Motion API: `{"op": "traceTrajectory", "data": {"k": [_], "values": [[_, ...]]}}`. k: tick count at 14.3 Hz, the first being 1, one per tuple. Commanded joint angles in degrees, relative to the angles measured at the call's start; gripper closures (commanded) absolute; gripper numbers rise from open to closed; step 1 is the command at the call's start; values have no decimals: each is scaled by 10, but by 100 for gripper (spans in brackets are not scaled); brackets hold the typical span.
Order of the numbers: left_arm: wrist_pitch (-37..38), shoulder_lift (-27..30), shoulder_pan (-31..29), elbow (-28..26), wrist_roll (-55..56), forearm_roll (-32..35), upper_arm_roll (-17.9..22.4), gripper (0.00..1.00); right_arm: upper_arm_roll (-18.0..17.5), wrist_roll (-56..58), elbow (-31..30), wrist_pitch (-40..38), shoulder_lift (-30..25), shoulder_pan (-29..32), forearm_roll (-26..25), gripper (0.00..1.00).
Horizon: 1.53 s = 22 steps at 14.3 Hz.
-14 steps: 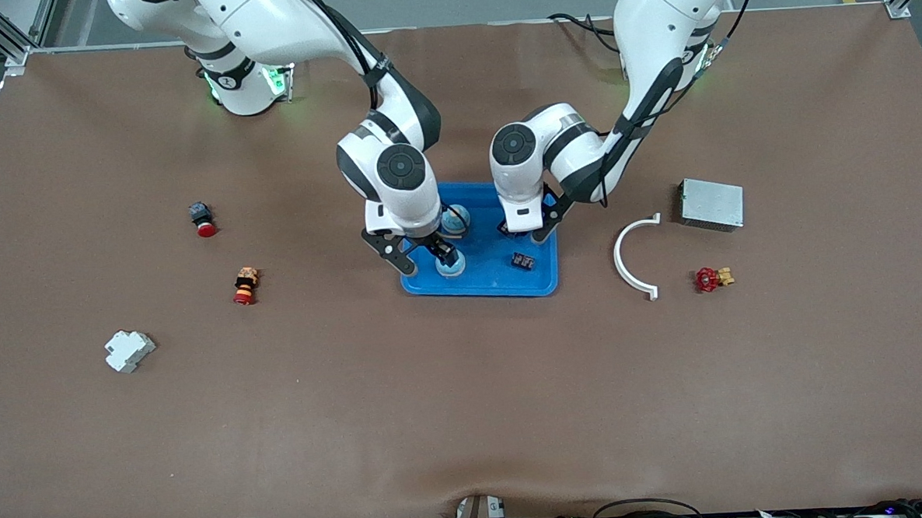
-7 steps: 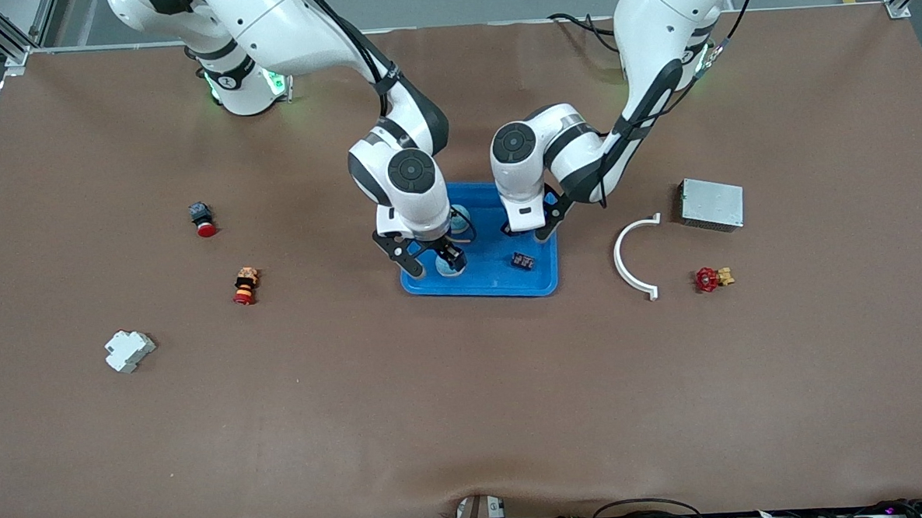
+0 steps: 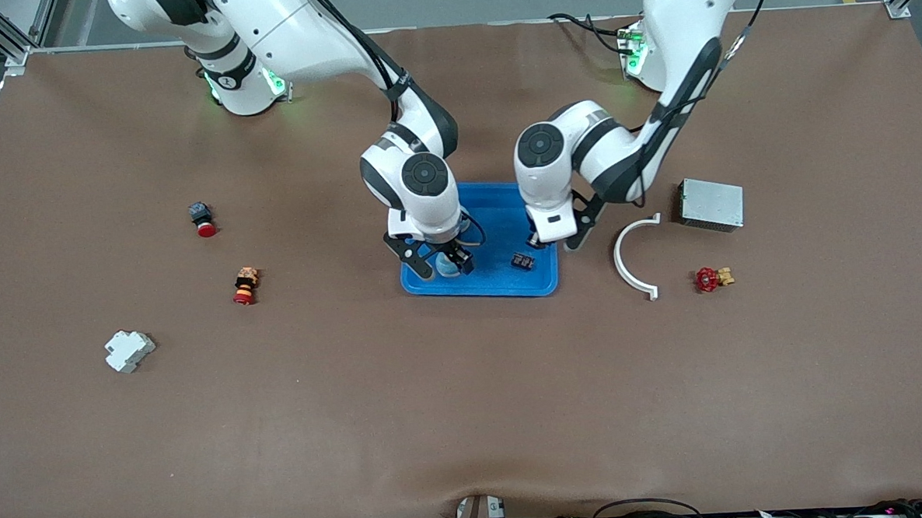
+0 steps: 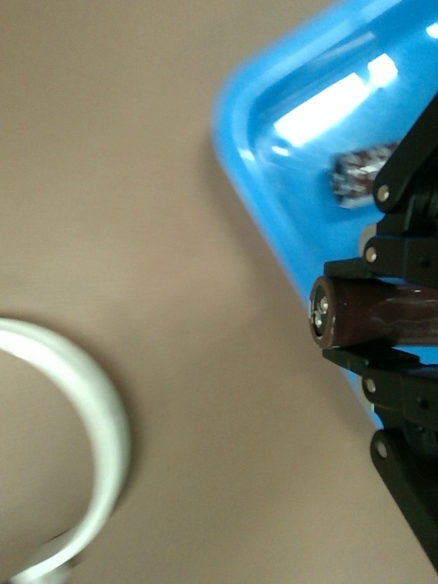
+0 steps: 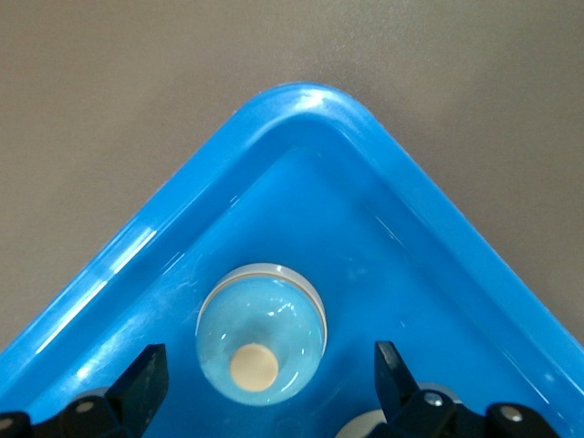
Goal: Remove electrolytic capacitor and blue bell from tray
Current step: 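Carry the capacitor toward the brass valve while the right gripper lifts the bell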
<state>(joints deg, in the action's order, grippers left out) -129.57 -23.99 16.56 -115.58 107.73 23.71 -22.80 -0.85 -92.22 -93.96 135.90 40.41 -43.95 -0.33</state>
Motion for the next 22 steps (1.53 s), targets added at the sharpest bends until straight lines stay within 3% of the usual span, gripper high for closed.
{"op": "traceTrajectory", "data": {"k": [1, 4, 8, 9, 10, 11, 12, 17, 22], "values": [[63, 57, -26, -4, -72, -6, -4, 100, 9, -26, 18, 4, 19, -10, -20, 0], [117, 85, -82, -2, -190, -30, -4, 100, 9, -32, 18, 21, 24, -10, -20, 0], [122, 67, -154, -8, -240, -26, -3, 100, 9, -33, 23, 23, 29, -11, -20, 0], [122, 55, -160, -10, -241, -22, -3, 100, 9, -33, 23, 24, 29, -11, -21, 13], [120, 48, -165, -15, -241, -19, -1, 100, 8, -33, 23, 24, 28, -11, -27, 38], [115, 44, -176, -18, -241, -17, -1, 100, 8, -34, 23, 24, 29, -11, -29, 94], [111, 39, -189, -19, -241, -16, -2, 100, 8, -47, 24, 25, 28, -11, -28, 100], [64, -10, -226, -27, -241, 9, 3, 100, 7, -60, 36, 4, 18, -10, -29, 100], [38, -31, -249, -27, -241, 23, 2, 100, 6, 3, 111, -197, -18, 3, -23, 100]]}}
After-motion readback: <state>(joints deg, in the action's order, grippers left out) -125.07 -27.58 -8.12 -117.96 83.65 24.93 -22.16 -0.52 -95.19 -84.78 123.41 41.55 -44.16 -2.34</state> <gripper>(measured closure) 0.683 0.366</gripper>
